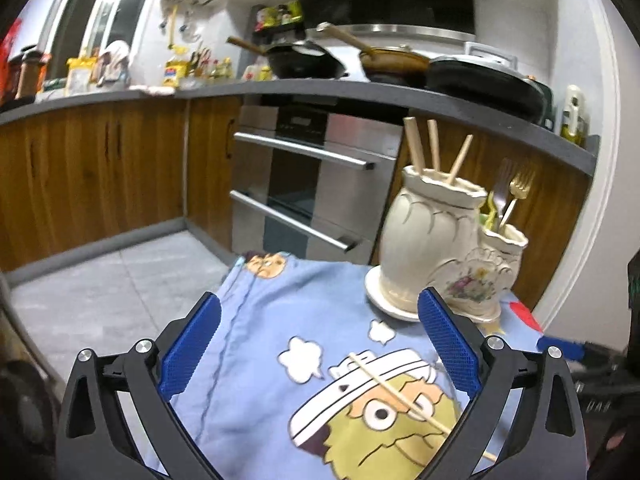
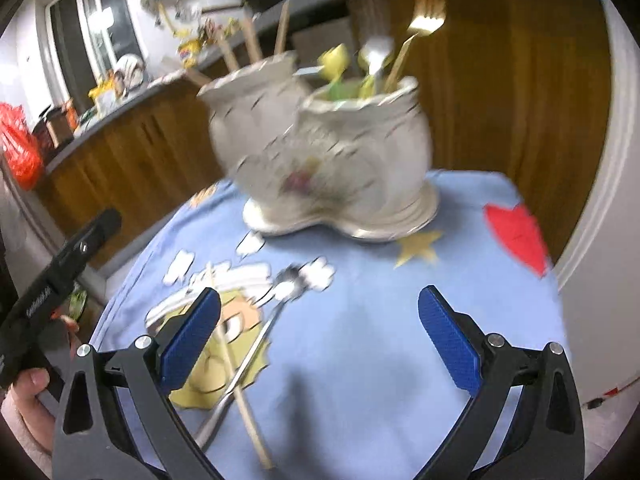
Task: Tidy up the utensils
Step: 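Move the right tool to the table and grasp the silver flower-handled spoon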
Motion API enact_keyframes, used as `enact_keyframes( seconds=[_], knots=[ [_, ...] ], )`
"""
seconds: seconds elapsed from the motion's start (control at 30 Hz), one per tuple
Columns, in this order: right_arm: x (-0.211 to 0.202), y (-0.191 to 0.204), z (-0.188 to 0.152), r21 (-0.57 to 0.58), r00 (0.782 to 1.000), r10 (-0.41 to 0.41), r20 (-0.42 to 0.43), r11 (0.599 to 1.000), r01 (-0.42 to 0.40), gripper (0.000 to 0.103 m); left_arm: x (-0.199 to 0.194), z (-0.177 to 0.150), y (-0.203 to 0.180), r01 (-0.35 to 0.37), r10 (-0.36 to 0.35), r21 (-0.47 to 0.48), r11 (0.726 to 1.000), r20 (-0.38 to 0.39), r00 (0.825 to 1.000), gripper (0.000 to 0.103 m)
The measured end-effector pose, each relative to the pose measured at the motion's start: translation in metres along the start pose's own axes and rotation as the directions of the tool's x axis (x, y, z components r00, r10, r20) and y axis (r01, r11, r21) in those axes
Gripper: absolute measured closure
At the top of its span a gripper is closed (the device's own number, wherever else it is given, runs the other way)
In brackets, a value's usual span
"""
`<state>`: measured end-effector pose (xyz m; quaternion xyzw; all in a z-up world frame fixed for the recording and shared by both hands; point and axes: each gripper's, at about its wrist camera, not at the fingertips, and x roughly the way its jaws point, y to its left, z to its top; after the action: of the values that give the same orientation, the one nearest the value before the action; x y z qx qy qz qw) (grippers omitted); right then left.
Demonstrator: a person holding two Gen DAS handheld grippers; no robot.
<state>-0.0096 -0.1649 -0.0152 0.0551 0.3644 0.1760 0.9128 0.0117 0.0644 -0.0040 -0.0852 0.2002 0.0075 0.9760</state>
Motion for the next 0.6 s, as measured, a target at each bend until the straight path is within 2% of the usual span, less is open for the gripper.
enact_keyframes(
  seconds=[0.07,0.13,0.23,0.3,0.33,0.4,0.53,0.6],
  knots=[
    [0.007,0.01,-0.003,-0.029,1.0,-0.003,-0.028,1.0,0.003,0.007,0.001,-0.001,0.0,-0.013,0.013,0.002,1.0,-0.021,1.0,0.005],
    [0.013,0.022,-0.007,-0.073,0.999,-0.025,-0.045,0.997,0.021,0.013,0.003,-0.002,-0.002,-0.012,0.012,0.018,1.0,-0.035,0.999,0.005],
    [0.022,0.033,-0.012,-0.111,0.996,-0.039,-0.082,0.993,0.03,0.03,0.007,-0.006,-0.004,0.006,-0.003,0.044,0.999,-0.062,0.998,0.005],
    [0.028,0.039,-0.016,-0.135,0.993,-0.046,-0.106,0.99,0.032,0.048,0.01,-0.007,-0.003,0.017,-0.014,0.039,0.999,-0.08,0.997,0.005],
    [0.032,0.043,-0.018,-0.154,0.992,-0.054,-0.118,0.987,0.035,0.052,0.01,-0.006,-0.001,0.022,-0.019,0.028,0.999,-0.082,0.996,0.005],
    [0.037,0.049,-0.021,-0.185,0.987,-0.071,-0.141,0.982,0.045,0.069,0.011,-0.007,0.003,0.03,-0.029,0.011,0.999,-0.087,0.996,0.005],
    [0.04,0.05,-0.024,-0.213,0.985,-0.101,-0.137,0.974,0.07,0.08,0.013,-0.006,0.007,0.037,-0.037,0.001,0.999,-0.1,0.994,0.005],
    [0.04,0.048,-0.023,-0.212,0.987,-0.093,-0.134,0.975,0.063,0.093,0.013,-0.006,0.006,0.039,-0.038,0.005,0.999,-0.099,0.994,0.005]
  ],
)
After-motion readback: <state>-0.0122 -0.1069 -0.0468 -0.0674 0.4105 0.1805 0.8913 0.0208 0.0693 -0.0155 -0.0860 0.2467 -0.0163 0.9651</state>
